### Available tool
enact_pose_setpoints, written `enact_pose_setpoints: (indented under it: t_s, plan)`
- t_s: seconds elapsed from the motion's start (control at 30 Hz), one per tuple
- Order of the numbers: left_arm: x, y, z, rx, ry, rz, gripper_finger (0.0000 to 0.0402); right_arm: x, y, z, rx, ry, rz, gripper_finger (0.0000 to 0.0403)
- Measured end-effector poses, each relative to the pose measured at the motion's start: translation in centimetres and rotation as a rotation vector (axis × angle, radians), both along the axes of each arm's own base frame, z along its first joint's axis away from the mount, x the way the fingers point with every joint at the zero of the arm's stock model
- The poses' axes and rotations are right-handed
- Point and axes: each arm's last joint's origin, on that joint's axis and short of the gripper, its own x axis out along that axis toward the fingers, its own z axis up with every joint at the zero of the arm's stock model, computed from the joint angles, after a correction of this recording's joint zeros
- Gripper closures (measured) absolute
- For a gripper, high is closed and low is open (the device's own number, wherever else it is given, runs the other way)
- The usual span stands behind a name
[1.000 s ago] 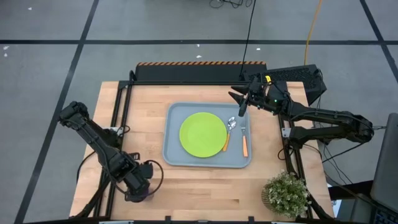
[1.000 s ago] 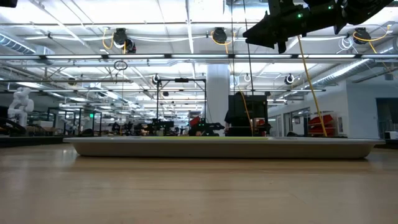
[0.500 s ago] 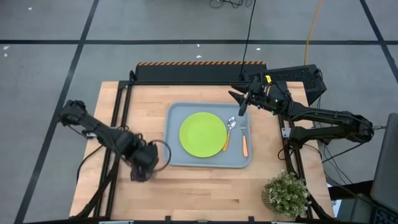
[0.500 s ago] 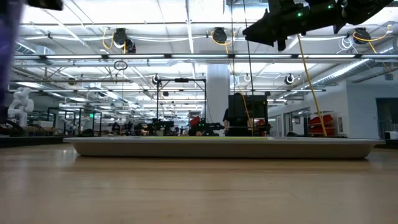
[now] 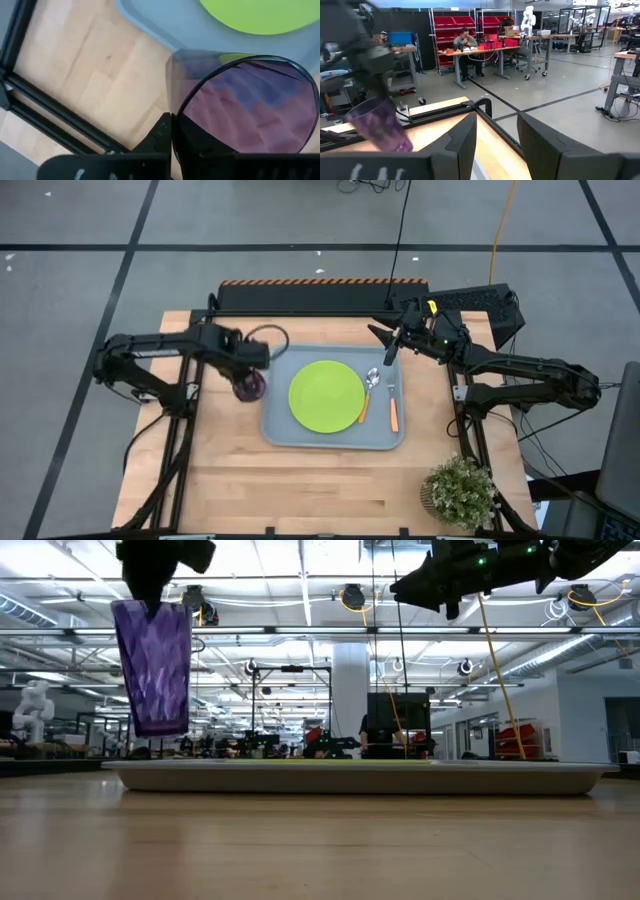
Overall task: Pick and place plate/cup/fork/spoon on tray
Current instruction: Put the violet cup on the gray serving tray to the top left of the green plate
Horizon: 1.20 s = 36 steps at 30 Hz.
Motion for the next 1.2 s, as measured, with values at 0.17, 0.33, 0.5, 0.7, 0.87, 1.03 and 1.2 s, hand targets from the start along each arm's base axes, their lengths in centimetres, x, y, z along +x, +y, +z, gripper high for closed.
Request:
enact_pose_setpoints:
  t_s: [0.17,0.33,0.5,0.7,0.87,1.03,1.2]
  plan:
    - [0.1,3.7,0.1,0.020,-0.067,0.056,0.0394,0.0,0.0,0.0,-0.014,0.006,-0.001,0.0268]
    - [0.6,7.0,0.1,0.041,-0.183,0.151,0.0394,0.0,0.0,0.0,-0.017,0.007,-0.001,0.0268]
    - [1.5,9.1,-0.8,0.005,-0.211,0.162,0.0394,0.0,0.0,0.0,-0.015,0.005,-0.001,0.0268]
    - [2.9,10.5,-2.2,-0.055,-0.146,0.158,0.0394,0.0,0.0,0.1,-0.021,-0.004,-0.001,0.0268]
    - [4.8,11.4,-1.2,-0.064,-0.115,0.147,0.0394,0.0,0.0,0.2,-0.023,-0.006,-0.001,0.0268]
    - [6.4,12.6,0.1,-0.070,-0.089,0.124,0.0394,0.0,0.0,0.1,-0.022,-0.005,-0.001,0.0268]
    - [6.8,14.1,-0.1,-0.105,0.002,0.128,0.0394,0.0,0.0,0.1,-0.020,0.000,0.001,0.0268]
